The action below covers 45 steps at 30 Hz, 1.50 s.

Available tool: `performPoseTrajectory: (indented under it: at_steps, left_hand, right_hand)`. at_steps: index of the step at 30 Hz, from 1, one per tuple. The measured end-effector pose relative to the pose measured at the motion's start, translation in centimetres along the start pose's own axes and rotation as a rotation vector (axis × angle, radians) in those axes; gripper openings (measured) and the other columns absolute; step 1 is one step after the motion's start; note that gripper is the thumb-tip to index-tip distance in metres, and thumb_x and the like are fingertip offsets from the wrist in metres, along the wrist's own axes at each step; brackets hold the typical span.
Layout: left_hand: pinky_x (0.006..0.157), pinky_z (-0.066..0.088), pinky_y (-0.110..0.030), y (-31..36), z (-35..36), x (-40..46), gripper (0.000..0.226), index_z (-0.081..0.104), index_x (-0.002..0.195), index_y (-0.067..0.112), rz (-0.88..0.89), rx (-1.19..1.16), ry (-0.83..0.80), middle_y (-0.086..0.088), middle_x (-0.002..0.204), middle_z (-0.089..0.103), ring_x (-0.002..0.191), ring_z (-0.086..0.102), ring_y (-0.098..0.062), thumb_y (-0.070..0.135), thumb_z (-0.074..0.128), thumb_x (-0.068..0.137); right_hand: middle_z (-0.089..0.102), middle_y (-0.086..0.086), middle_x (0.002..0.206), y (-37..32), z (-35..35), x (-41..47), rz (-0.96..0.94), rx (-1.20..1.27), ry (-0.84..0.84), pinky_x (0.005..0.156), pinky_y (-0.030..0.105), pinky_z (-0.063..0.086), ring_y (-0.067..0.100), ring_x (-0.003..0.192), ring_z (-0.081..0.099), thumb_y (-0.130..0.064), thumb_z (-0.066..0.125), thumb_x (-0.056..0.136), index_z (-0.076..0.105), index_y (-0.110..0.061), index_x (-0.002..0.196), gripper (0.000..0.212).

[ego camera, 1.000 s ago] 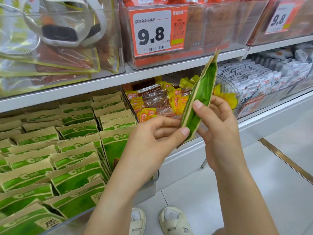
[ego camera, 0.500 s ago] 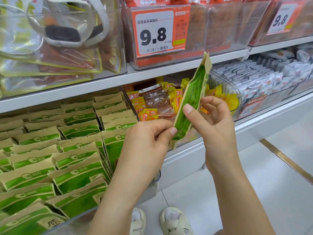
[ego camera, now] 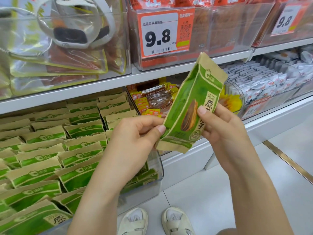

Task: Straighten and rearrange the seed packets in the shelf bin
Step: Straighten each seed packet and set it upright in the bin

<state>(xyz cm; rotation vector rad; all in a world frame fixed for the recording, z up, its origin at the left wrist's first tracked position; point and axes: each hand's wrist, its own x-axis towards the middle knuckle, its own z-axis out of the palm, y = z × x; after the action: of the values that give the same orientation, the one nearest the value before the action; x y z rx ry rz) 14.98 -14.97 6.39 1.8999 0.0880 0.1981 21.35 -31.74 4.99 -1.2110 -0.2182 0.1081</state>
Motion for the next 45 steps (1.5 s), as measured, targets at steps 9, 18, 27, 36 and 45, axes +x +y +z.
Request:
performPoseTrajectory:
  at_steps: [9,18,27,36,45]
  left_hand:
    - [0.076,0.058,-0.042,0.1,-4.3,-1.9,0.012,0.074,0.080,0.035,0.077,0.142,0.216,0.012,0.071,0.073,0.068,0.070,-0.007,0.043,0.065,0.084]
    - [0.081,0.049,-0.018,-0.2,-6.6,-2.8,0.025,0.068,0.096,0.043,0.106,0.167,0.195,0.034,0.095,0.069,0.093,0.065,0.010,0.051,0.071,0.073]
    - [0.086,0.037,-0.029,-1.3,-6.4,-2.6,0.009,0.060,0.079,0.046,-0.081,0.678,0.142,0.017,0.103,0.067,0.107,0.055,-0.010,0.047,0.062,0.087]
    - [0.084,0.044,-0.027,0.4,-7.1,-3.8,0.043,0.069,0.084,0.043,-0.024,0.630,-0.014,0.024,0.091,0.064,0.095,0.054,0.006,0.077,0.048,0.068]
    - [0.105,0.032,-0.031,-1.1,-5.0,-3.2,0.016,0.072,0.088,0.036,-0.040,0.948,-0.250,0.011,0.115,0.059,0.120,0.042,-0.016,0.046,0.060,0.091]
  right_hand:
    - [0.073,-0.004,0.098,1.2,2.8,0.1,-0.098,0.062,-0.161,0.064,0.027,0.055,0.012,0.083,0.067,-0.015,0.060,0.083,0.064,-0.014,0.112,0.029]
    - [0.073,-0.012,0.098,3.6,6.0,-0.6,-0.189,-0.218,-0.403,0.078,0.021,0.053,0.006,0.095,0.068,-0.012,0.063,0.083,0.063,-0.020,0.105,0.024]
    - [0.071,-0.017,0.082,4.8,4.3,0.3,-0.218,-0.717,-0.296,0.083,0.035,0.051,0.006,0.087,0.065,-0.025,0.073,0.078,0.071,-0.033,0.077,0.008]
    - [0.068,-0.008,0.094,5.8,4.9,1.3,-0.273,-0.871,-0.206,0.088,0.041,0.049,0.010,0.096,0.062,-0.020,0.077,0.079,0.069,-0.032,0.080,0.015]
    - [0.067,-0.013,0.104,5.6,4.4,0.7,-0.199,-0.797,-0.235,0.093,0.037,0.051,0.004,0.104,0.061,-0.020,0.074,0.082,0.071,-0.039,0.098,0.025]
